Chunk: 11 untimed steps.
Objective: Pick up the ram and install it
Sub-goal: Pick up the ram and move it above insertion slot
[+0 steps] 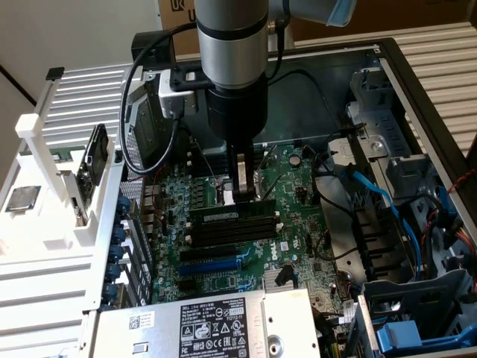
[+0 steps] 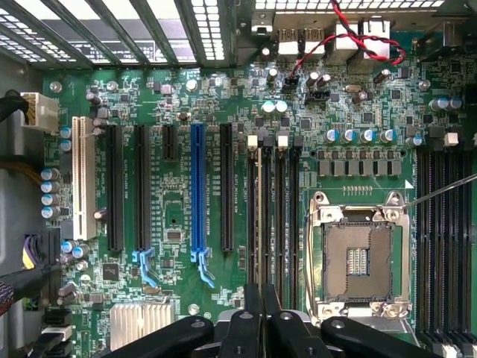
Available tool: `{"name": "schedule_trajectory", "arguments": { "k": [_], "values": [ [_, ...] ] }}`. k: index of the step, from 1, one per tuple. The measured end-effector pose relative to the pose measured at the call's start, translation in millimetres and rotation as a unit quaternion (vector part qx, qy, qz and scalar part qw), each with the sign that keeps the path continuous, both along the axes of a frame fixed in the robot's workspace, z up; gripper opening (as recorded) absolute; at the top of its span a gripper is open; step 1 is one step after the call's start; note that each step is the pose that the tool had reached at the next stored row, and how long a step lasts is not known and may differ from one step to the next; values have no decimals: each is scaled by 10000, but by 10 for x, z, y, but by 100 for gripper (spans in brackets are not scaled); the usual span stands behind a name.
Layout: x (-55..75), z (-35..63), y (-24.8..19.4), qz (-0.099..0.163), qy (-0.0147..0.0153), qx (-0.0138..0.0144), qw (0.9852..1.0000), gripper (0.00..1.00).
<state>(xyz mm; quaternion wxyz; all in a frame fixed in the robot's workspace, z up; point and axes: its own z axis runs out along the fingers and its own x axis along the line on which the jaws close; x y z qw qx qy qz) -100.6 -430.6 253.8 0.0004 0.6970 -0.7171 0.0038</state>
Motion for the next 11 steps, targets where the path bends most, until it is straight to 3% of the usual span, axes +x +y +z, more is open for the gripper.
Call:
{"name": "schedule_trajectory", "arguments": {
  "k": [4,11],
  "values": [
    [-1,-2,-4,-2,2,9,10000,12],
    [4,-10,-20,-15,25,66,10000,12]
  ]
}}
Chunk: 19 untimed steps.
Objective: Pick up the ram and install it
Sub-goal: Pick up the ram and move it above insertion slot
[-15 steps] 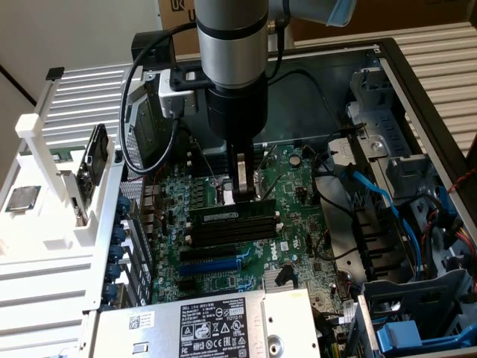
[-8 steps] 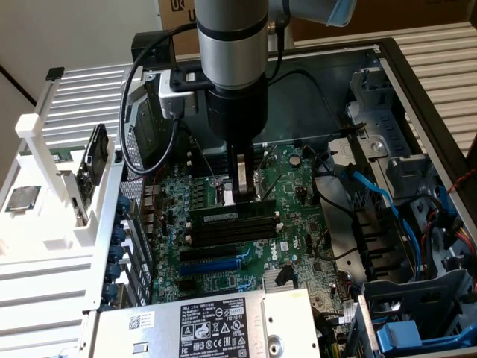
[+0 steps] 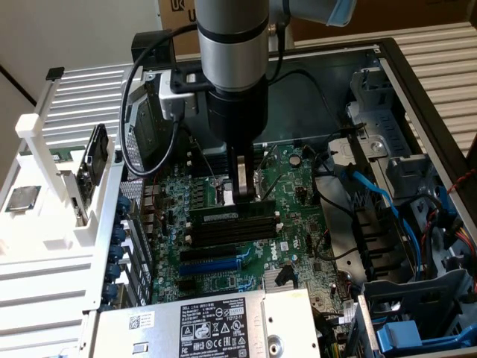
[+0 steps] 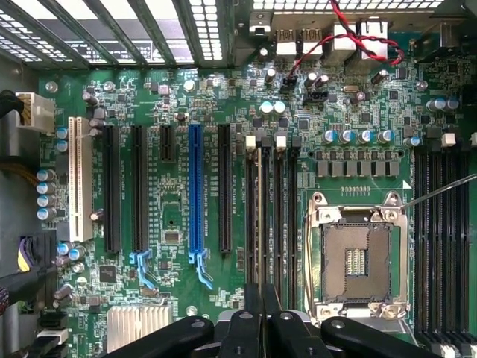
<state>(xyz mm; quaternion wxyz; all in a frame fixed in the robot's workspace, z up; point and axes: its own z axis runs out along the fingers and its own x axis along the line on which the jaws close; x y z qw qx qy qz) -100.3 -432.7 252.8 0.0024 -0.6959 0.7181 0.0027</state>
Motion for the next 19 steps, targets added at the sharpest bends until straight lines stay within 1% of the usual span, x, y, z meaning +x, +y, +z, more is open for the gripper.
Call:
{"name": "schedule_trajectory", "arguments": {
  "k": [2,4,5,12,19],
  "values": [
    [1,-4,-8,-1,4,5,10000,12],
    [14,-16,-26,-2,8,31,10000,12],
    [15,-24,-26,-4,11,34,10000,12],
    [17,-56,-44,-4,15,40,10000,12],
    [17,-74,-44,-4,16,40,10000,12]
  ]
}}
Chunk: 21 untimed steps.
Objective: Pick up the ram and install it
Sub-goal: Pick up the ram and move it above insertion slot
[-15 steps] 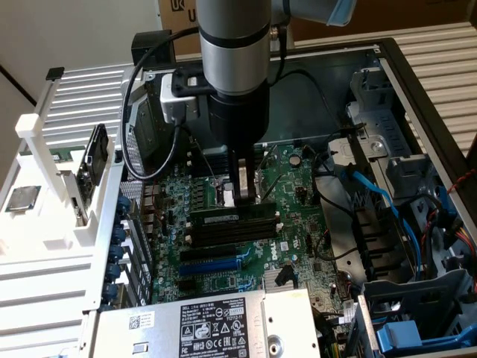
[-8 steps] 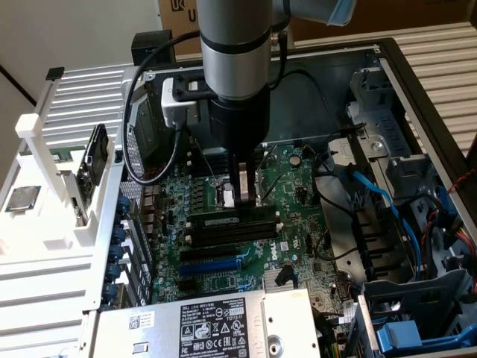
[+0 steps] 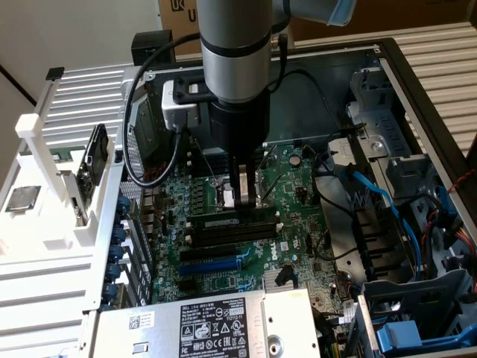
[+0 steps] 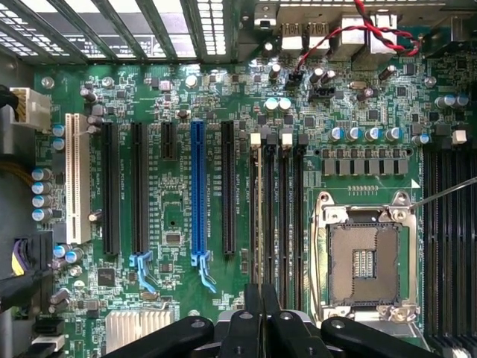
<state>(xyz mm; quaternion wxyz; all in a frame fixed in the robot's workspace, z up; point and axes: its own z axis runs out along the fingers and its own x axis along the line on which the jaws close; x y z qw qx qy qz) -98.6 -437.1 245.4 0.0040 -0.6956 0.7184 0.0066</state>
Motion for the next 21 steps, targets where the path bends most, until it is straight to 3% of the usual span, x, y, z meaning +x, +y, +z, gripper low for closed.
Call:
{"name": "schedule_trajectory", "arguments": {
  "k": [18,21],
  "values": [
    [-10,-15,13,11,-9,0,10000,12],
    [-21,-21,13,11,-32,1,10000,12]
  ]
}}
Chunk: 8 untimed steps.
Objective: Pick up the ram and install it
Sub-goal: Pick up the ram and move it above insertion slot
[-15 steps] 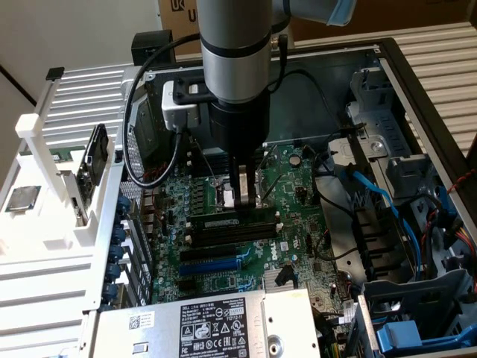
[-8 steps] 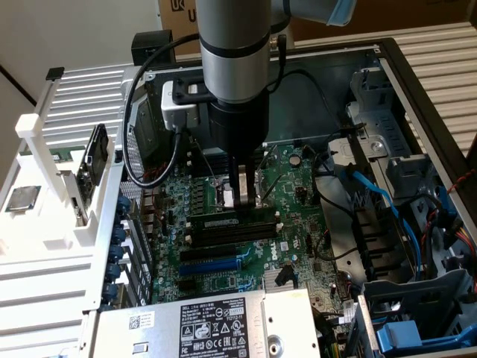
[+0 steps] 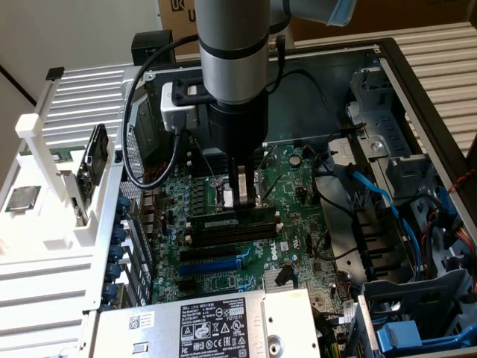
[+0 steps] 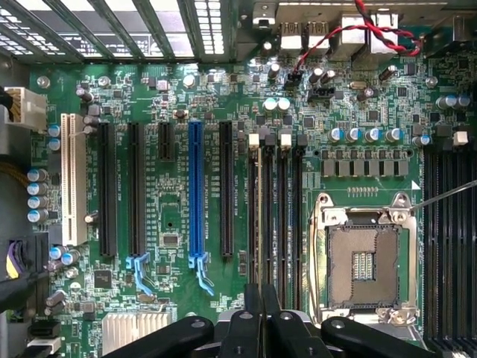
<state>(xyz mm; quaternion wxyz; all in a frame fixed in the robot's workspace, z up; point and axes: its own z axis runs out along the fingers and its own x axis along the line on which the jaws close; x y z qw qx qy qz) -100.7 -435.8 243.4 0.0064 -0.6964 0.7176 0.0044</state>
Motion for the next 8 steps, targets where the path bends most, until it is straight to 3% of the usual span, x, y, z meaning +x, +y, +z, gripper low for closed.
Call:
{"name": "schedule_trajectory", "arguments": {
  "k": [8],
  "values": [
    [-5,-14,0,0,-46,0,10000,12]
  ]
}}
